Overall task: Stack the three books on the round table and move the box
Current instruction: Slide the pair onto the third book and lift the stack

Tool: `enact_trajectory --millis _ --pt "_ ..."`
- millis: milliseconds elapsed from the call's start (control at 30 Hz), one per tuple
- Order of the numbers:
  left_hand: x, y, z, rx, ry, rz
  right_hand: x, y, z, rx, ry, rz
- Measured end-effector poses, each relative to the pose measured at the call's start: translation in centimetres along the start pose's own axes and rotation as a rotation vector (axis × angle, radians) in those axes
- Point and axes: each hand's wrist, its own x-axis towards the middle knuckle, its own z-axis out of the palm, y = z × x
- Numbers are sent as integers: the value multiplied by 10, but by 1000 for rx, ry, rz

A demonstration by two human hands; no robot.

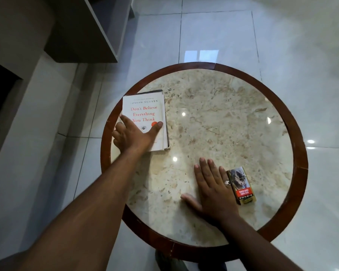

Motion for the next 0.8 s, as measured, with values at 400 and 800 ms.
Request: enact_trajectory --millis 400,800 --pt "41 15 -25 -750 -211 -362 219 -98 -65 780 53 602" --pt "-34 73 -37 -1170 75 317 190 -55 -118 1226 664 275"
